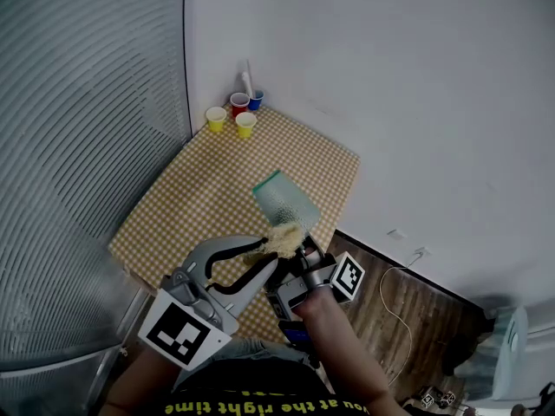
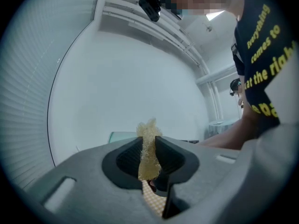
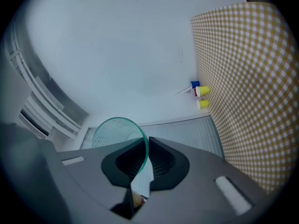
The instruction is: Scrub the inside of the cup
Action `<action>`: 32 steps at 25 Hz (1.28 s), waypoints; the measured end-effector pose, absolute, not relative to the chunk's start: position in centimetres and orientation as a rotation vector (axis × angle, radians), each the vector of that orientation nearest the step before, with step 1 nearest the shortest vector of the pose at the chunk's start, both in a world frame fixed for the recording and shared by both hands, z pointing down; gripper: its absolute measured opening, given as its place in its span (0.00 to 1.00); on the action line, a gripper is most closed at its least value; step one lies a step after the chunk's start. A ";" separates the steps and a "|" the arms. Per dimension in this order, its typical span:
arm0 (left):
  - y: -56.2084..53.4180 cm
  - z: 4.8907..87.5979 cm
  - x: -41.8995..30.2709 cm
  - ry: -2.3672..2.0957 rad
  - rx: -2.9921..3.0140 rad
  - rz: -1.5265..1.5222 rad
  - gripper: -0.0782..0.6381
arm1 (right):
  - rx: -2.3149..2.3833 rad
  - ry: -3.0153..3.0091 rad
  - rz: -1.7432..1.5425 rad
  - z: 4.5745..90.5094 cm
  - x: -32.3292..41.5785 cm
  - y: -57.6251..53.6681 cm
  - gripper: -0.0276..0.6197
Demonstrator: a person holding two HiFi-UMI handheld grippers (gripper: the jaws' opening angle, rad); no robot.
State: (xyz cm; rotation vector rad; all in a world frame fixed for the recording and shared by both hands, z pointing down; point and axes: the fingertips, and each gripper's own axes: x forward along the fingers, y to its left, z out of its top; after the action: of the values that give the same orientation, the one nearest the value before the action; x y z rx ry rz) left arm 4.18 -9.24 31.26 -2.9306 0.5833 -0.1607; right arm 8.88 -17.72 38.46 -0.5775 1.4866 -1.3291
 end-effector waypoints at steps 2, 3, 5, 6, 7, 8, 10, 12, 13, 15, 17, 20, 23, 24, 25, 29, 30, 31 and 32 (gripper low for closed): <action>-9.3 31.2 4.2 0.581 -2.920 -0.151 0.23 | -0.562 1.466 -1.336 38.4 8.8 -17.7 0.08; -9.5 31.2 4.1 0.588 -2.914 -0.145 0.23 | -0.554 1.458 -1.340 38.3 8.8 -17.7 0.08; -10.1 30.9 3.6 0.614 -2.903 -0.129 0.23 | -0.542 1.447 -1.346 38.3 8.7 -17.6 0.08; -10.5 30.8 3.4 0.630 -2.896 -0.122 0.23 | -0.537 1.443 -1.349 38.4 8.7 -17.6 0.08; -10.9 30.7 3.1 0.646 -2.889 -0.118 0.23 | -0.532 1.438 -1.352 38.4 8.6 -17.6 0.08; -11.3 30.7 2.8 0.664 -2.882 -0.115 0.23 | -0.527 1.434 -1.356 38.4 8.5 -17.5 0.08; -12.0 30.7 2.2 0.705 -2.881 -0.104 0.23 | -0.520 1.427 -1.362 38.4 8.4 -17.4 0.08; -12.7 30.7 1.7 0.751 -2.900 -0.074 0.23 | -0.512 1.422 -1.365 38.4 8.3 -17.3 0.08; -13.0 30.7 1.4 0.775 -2.910 -0.058 0.23 | -0.509 1.419 -1.366 38.3 8.3 -17.2 0.08; -13.4 30.7 1.0 0.815 -2.915 -0.040 0.23 | -0.504 1.416 -1.366 38.2 8.4 -17.1 0.08; -13.5 30.7 0.7 0.835 -2.911 -0.034 0.23 | -0.501 1.416 -1.366 38.1 8.4 -17.0 0.08; -13.1 30.8 1.1 0.805 -2.910 -0.033 0.23 | -0.499 1.410 -1.370 38.2 8.5 -17.1 0.08; -12.0 31.2 2.2 0.738 -2.919 -0.048 0.23 | -0.496 1.396 -1.373 38.3 8.6 -17.4 0.08; -11.6 31.5 2.6 0.717 -2.926 -0.060 0.23 | -0.495 1.390 -1.372 38.3 8.7 -17.4 0.08; -11.1 31.8 2.9 0.695 -2.933 -0.075 0.23 | -0.494 1.385 -1.371 38.3 8.8 -17.4 0.08; -9.2 32.8 4.0 0.612 -2.958 -0.135 0.23 | -0.488 1.369 -1.365 38.3 9.0 -17.3 0.08; -8.9 32.9 4.3 0.599 -2.964 -0.134 0.23 | -0.487 1.366 -1.364 38.3 9.0 -17.3 0.08; -8.8 33.0 4.5 0.589 -2.969 -0.131 0.23 | -0.486 1.364 -1.364 38.3 9.0 -17.4 0.08; -8.7 33.0 4.6 0.581 -2.970 -0.125 0.23 | -0.486 1.362 -1.363 38.3 9.1 -17.4 0.08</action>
State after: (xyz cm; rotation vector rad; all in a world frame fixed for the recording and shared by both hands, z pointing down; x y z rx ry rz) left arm 4.64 -8.69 33.01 -2.9696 0.5815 -0.1253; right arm 9.08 -17.38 38.32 -0.4855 1.3623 -1.3632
